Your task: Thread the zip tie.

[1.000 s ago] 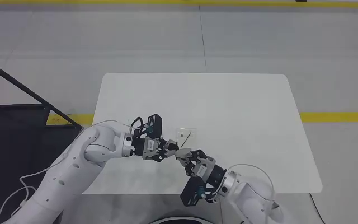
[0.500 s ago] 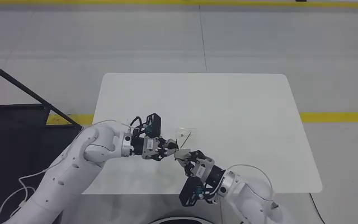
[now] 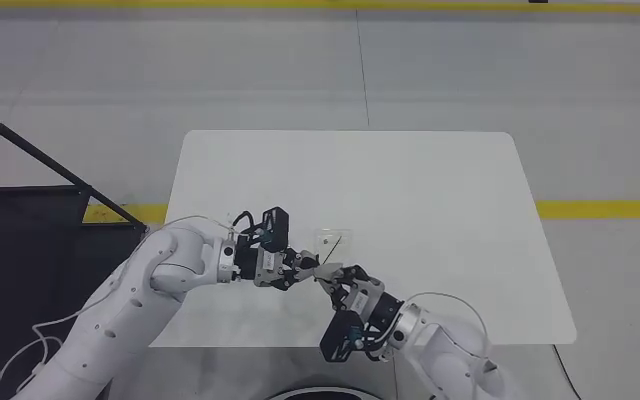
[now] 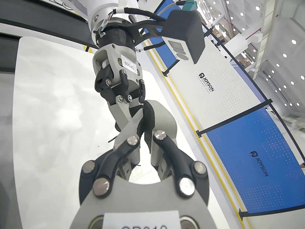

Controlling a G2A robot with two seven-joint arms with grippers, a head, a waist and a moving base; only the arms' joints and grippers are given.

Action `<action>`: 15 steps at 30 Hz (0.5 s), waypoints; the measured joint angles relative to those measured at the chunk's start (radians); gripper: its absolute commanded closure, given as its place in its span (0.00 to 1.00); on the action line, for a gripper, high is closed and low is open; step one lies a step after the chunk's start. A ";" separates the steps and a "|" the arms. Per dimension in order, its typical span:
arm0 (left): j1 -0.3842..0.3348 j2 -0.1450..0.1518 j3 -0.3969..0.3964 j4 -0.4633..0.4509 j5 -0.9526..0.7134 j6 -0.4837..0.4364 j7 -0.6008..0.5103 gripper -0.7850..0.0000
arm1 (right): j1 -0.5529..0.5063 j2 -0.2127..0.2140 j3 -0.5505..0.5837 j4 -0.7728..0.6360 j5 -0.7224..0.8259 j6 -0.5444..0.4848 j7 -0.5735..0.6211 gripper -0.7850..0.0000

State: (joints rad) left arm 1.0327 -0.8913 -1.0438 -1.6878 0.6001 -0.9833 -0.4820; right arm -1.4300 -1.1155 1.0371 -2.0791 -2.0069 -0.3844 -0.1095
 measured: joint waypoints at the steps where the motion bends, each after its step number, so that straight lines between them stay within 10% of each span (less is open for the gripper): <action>1: 0.002 0.000 -0.002 -0.001 0.005 0.000 0.006 1.00 | -0.001 0.000 0.001 -0.001 0.001 0.003 -0.002 1.00; 15: 0.036 -0.002 -0.029 -0.028 0.104 0.027 0.088 1.00 | -0.015 0.006 0.016 -0.008 -0.006 -0.016 -0.089 1.00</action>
State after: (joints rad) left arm 1.0688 -0.8933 -1.0727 -1.7153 0.7038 -0.9558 -0.3939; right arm -1.4448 -1.1098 1.0528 -2.0874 -2.0129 -0.4001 -0.1984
